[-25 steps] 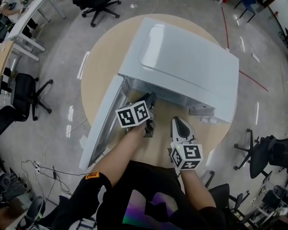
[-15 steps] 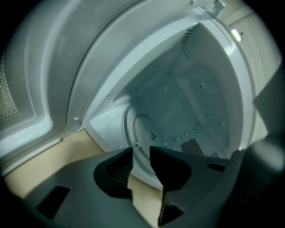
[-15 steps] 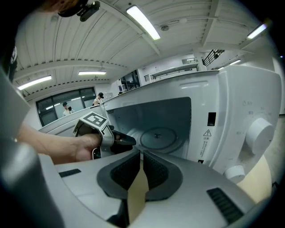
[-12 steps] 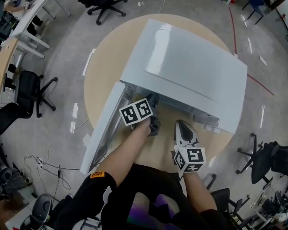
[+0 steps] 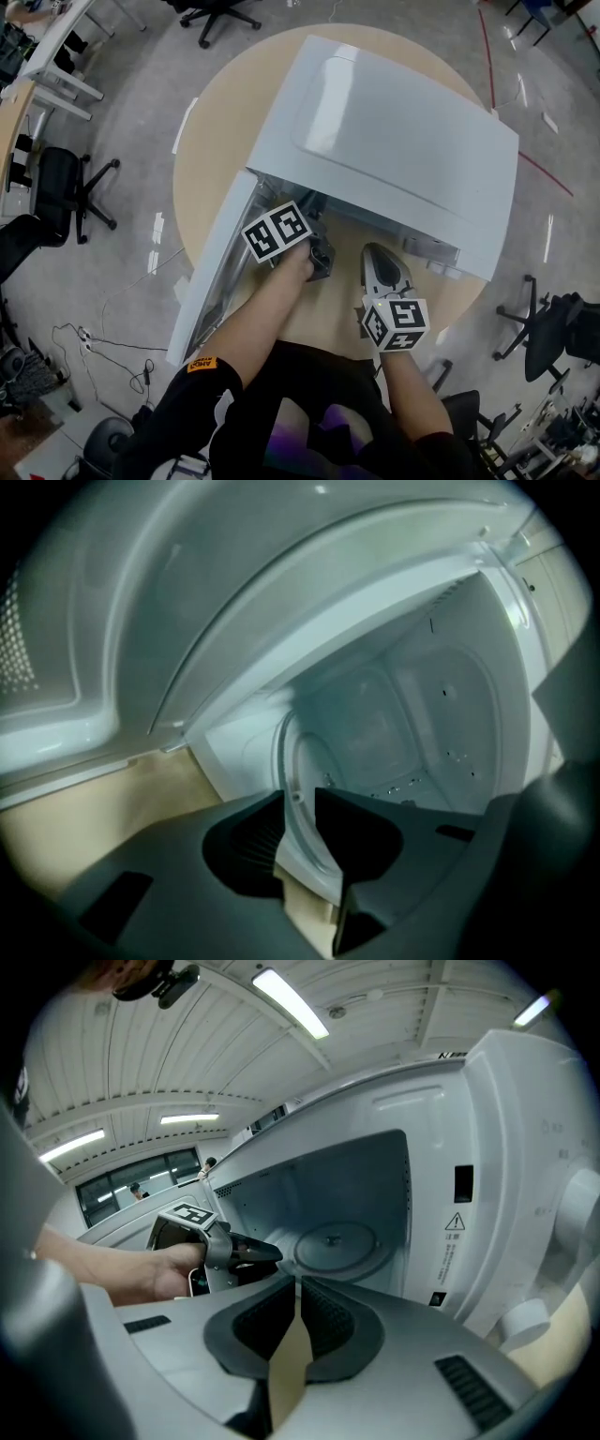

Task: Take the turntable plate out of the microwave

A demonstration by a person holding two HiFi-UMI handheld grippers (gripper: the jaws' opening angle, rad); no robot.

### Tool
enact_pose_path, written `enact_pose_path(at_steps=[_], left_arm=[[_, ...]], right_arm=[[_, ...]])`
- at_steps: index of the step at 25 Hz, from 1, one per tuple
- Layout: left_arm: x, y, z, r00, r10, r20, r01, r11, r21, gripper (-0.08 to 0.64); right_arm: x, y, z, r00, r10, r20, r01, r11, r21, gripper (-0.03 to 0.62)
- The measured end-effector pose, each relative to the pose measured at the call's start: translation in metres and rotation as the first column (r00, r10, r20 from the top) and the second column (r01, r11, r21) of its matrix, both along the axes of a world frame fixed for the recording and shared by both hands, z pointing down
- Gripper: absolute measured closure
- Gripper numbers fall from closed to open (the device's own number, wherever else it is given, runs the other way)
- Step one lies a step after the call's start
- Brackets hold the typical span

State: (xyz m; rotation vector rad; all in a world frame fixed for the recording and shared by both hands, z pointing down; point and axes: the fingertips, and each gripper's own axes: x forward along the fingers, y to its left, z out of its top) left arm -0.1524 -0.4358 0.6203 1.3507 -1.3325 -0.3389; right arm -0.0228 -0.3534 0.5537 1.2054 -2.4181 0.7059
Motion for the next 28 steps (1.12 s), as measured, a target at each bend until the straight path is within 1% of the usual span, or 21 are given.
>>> enact_pose_path(at_steps=[6,9,12,15,17,18,20,24,26,28], left_arm=[[-0.004,0.0,0.0,0.999,-0.027,-0.021,0.027,1.0,-0.002,0.423],[-0.006,0.0,0.0,0.999,-0.039,-0.027,0.039,0.999,0.0,0.451],[-0.007,0.0,0.0,0.999,-0.043,-0.028,0.043,0.999,-0.001,0.482],[-0.006,0.0,-0.001,0.999,-0.041,-0.027,0.041,0.999,0.0,0.488],[-0.005,0.0,-0.001,0.999,-0.038,-0.025,0.038,0.999,-0.003,0.488],[-0.006,0.001,-0.001,0.999,-0.039,-0.026,0.039,0.999,-0.005,0.489],[-0.006,0.001,-0.002,0.999,-0.04,-0.031,0.04,0.999,-0.006,0.492],[0.001,0.0,-0.005,0.999,-0.023,-0.043,0.023,1.0,-0.003,0.494],[0.004,0.0,-0.006,0.999,-0.015,-0.046,0.014,1.0,-0.004,0.495],[0.005,0.0,-0.006,0.999,-0.011,-0.043,0.011,1.0,-0.005,0.495]], right_arm=[[-0.011,-0.014,0.016,0.988,0.043,0.146,-0.028,0.994,-0.107,0.575],[-0.012,-0.026,0.023,0.97,0.09,0.227,-0.055,0.986,-0.156,0.575],[-0.014,-0.036,0.033,0.953,0.133,0.272,-0.079,0.976,-0.202,0.574],[-0.017,-0.043,0.041,0.931,0.172,0.322,-0.092,0.964,-0.25,0.569],[-0.021,-0.047,0.044,0.899,0.21,0.385,-0.097,0.951,-0.294,0.505],[-0.023,-0.048,0.045,0.878,0.232,0.418,-0.098,0.943,-0.319,0.495],[-0.026,-0.051,0.05,0.838,0.281,0.467,-0.1,0.922,-0.374,0.489],[-0.026,-0.051,0.067,0.772,0.384,0.507,-0.112,0.867,-0.485,0.489],[-0.027,-0.054,0.07,0.735,0.422,0.531,-0.115,0.849,-0.515,0.489],[-0.027,-0.059,0.071,0.691,0.453,0.564,-0.116,0.839,-0.531,0.489]])
